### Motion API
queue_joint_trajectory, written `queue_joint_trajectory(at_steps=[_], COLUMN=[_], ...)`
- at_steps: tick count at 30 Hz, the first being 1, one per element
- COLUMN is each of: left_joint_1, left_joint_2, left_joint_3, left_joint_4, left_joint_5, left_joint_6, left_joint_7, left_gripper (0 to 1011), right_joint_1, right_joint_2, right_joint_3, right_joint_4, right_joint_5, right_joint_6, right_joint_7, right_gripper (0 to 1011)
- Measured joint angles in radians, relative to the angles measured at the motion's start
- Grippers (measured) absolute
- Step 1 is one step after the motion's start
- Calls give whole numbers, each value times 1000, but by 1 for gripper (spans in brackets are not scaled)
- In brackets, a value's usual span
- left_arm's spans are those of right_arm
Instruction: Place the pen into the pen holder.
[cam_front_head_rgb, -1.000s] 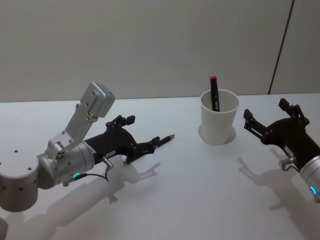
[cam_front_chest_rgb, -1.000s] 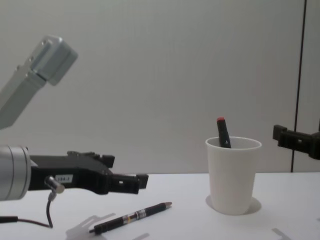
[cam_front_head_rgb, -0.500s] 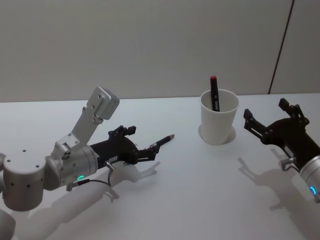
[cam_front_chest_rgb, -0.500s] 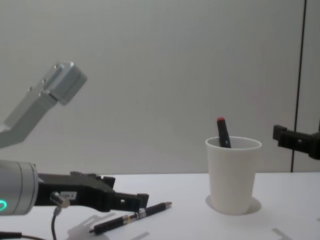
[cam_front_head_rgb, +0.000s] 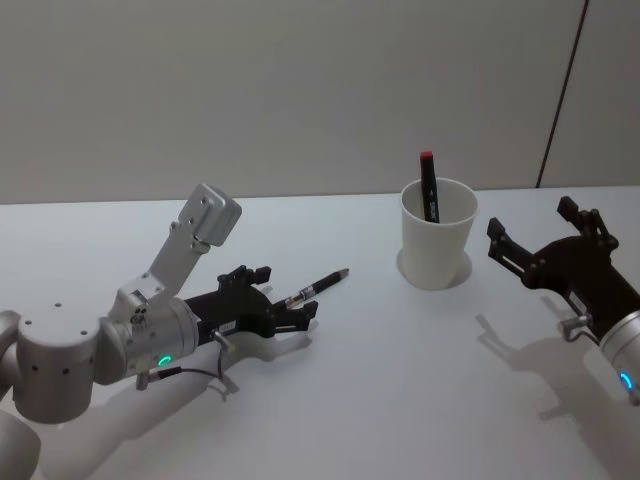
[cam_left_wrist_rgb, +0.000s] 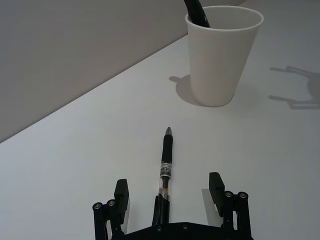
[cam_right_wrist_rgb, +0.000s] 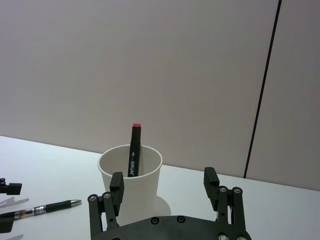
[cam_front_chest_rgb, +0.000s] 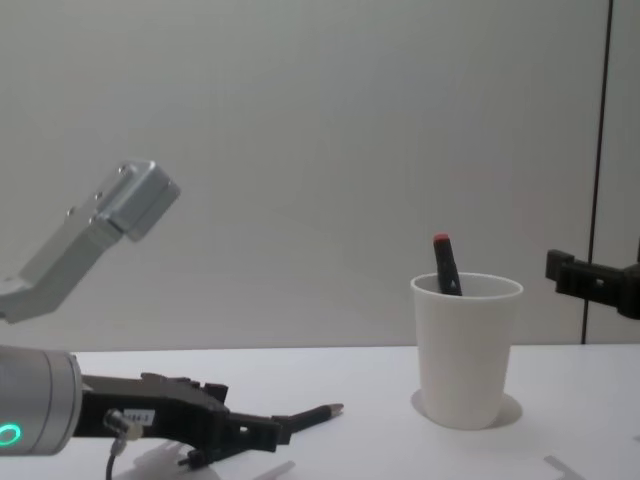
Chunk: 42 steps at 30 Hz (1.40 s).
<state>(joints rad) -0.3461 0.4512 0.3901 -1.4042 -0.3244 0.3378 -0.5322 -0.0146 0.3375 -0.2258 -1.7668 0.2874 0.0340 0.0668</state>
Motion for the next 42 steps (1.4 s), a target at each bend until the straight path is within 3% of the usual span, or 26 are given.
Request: queue_joint_trajectory(at_steps=[42], left_joint_1=[-4], left_joint_2=[-13], left_joint_3=[19], left_joint_4=[40], left_joint_5=[34], left_joint_6=[-26], left_joint_7=[31], left_gripper=[1001], right_joint_1=[0], right_joint_2=[0], right_joint_3=[0], right_joint_4=[0], right_joint_5=[0], right_joint_6=[0], right_joint_7=[0], right_gripper=[1002])
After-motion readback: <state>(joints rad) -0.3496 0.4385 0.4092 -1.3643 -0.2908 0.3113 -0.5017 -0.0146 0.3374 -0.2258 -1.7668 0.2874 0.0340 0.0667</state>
